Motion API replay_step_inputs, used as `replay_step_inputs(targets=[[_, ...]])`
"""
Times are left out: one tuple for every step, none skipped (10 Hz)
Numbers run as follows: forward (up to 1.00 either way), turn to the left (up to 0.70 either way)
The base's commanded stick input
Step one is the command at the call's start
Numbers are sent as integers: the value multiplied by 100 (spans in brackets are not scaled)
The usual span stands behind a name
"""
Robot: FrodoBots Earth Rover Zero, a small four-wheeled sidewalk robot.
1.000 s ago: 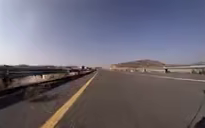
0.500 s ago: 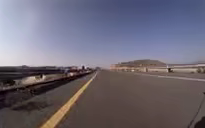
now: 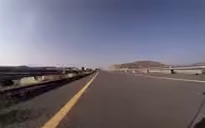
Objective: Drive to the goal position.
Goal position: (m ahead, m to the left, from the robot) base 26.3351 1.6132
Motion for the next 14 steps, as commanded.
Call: replay_step_inputs(targets=[[85,0],[85,0],[85,0],[85,0],[85,0],[85,0],[85,0],[85,0],[85,0],[85,0],[85,0],[85,0],[85,0],[85,0]])
